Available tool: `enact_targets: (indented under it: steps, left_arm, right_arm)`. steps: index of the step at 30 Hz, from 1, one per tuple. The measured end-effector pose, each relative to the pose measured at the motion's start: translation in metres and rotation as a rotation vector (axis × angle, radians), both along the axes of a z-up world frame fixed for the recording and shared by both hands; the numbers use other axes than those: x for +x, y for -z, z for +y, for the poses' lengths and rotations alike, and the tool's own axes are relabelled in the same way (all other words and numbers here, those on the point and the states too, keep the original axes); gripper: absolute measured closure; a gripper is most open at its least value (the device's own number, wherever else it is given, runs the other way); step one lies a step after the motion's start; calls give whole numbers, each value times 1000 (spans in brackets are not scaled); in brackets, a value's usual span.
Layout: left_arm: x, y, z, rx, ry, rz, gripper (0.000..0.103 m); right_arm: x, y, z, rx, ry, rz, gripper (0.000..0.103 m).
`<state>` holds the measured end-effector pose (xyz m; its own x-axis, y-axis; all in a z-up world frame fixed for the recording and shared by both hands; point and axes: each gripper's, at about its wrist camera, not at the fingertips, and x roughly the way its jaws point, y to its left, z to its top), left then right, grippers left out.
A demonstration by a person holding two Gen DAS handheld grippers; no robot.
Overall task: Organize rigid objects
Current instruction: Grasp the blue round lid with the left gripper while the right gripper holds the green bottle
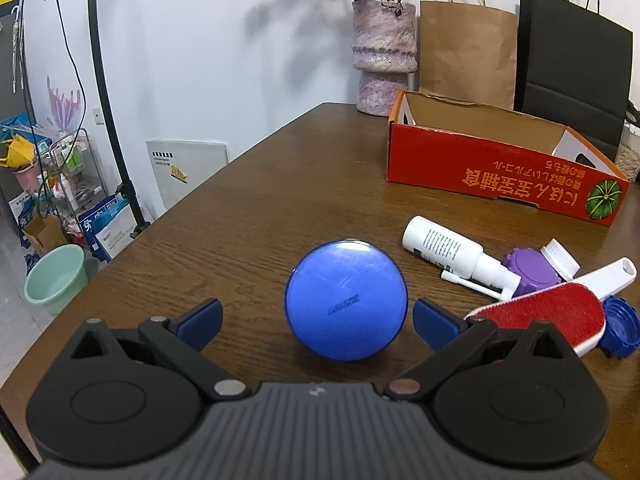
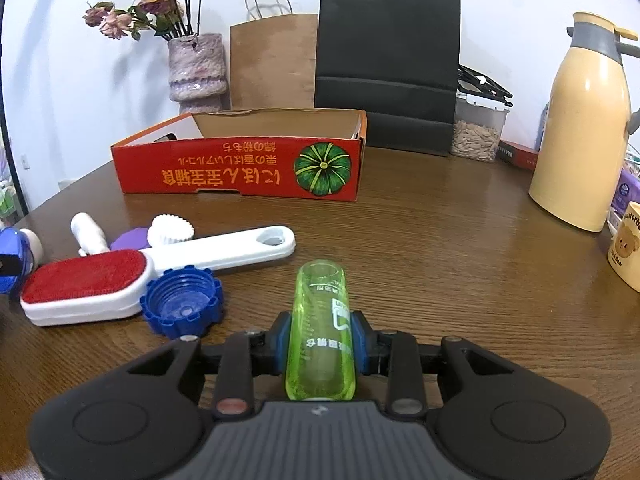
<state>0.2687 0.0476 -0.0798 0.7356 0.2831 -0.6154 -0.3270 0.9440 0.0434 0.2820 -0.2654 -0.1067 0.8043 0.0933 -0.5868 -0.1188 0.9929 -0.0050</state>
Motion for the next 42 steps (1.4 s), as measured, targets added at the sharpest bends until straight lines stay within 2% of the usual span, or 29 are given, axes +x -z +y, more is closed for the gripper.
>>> enact_targets:
  steps: [10,12,15,16,17,31,42]
  left_arm:
    - [18,8,-7,21,-9,0,0]
    - [21,10,-8,21,-10,6,4]
    - [25,13,-7,12,-12,15,19]
    - [25,14,-7,6,-10,18,29]
    - [25,15,-6,-5,-4,20,35]
    - [17,11,-14,14,17,-44,35]
    - [7,-1,-16,22,39,-88,35]
  right_arm:
    - [0,1,4,-26,-4,-1,73]
    - [0,0,4,-30,-4,-2,73]
    - [1,1,5,-37,-5,-2,73]
    - [1,1,6,-38,-5,-2,73]
    - [1,0,6,-37,-5,-1,73]
    - [1,1,1,-6,0,-3,73]
    - [-10,-4,6,11,7,-58,73]
